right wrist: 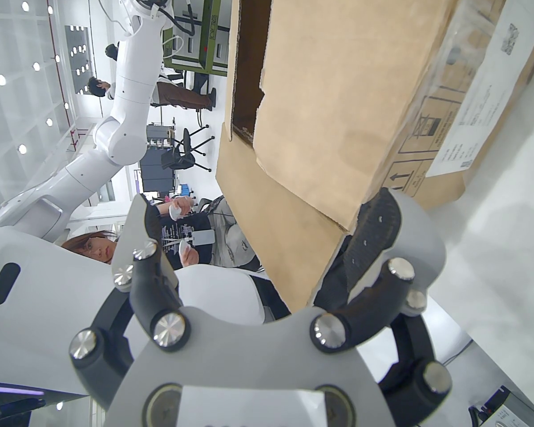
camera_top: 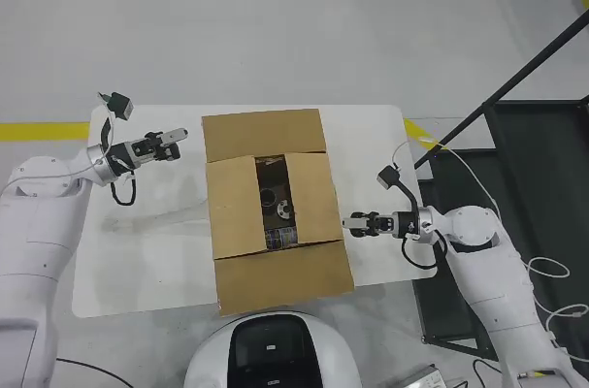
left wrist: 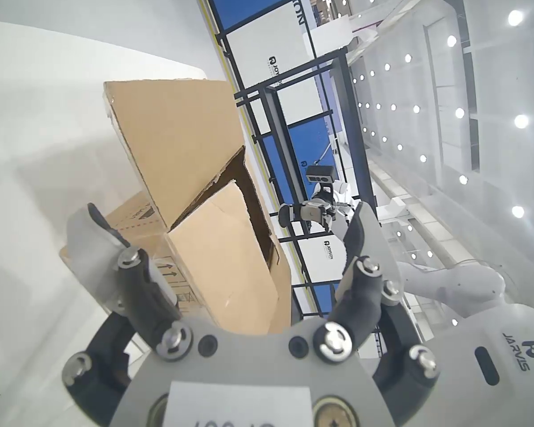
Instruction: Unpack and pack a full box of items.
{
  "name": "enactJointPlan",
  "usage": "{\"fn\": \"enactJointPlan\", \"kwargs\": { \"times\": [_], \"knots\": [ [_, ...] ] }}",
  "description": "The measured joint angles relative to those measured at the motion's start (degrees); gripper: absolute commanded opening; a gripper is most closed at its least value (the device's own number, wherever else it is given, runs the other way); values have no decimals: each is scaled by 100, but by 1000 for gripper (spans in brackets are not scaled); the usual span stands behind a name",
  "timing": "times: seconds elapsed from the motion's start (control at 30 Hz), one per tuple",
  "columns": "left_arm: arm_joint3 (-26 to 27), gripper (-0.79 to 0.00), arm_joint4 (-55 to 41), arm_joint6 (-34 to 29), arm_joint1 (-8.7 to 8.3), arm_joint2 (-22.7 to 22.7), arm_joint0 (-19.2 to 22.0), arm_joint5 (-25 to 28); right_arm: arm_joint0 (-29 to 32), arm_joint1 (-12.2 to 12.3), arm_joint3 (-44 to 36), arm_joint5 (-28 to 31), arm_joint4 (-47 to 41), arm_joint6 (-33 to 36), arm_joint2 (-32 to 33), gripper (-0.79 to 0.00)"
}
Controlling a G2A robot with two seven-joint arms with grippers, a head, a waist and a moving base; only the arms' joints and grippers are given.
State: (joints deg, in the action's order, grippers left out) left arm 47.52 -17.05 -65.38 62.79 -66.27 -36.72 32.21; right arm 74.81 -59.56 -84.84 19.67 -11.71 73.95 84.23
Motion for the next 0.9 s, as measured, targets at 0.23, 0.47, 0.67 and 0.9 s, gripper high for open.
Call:
{"fn": "enactJointPlan", "kwargs": {
  "times": [0.23, 0.47, 0.67, 0.9],
  "knots": [
    [-190, 0, -3, 954, 137, 197, -60, -37, 122, 57, -32, -190, -33, -104, 182, 0],
    [-1160, 0, -117, 1460, 547, 850, 427, 178, 218, 163, 655, -704, -233, 7, 571, 0],
    [-1915, 0, -223, 1683, 876, 1201, 824, 353, 315, 165, 930, -857, -158, -110, 370, 0],
    [-2444, 0, -262, 1917, 1196, 1442, 1144, 409, 330, 150, 929, -940, 4, 12, -44, 0]
  ]
}}
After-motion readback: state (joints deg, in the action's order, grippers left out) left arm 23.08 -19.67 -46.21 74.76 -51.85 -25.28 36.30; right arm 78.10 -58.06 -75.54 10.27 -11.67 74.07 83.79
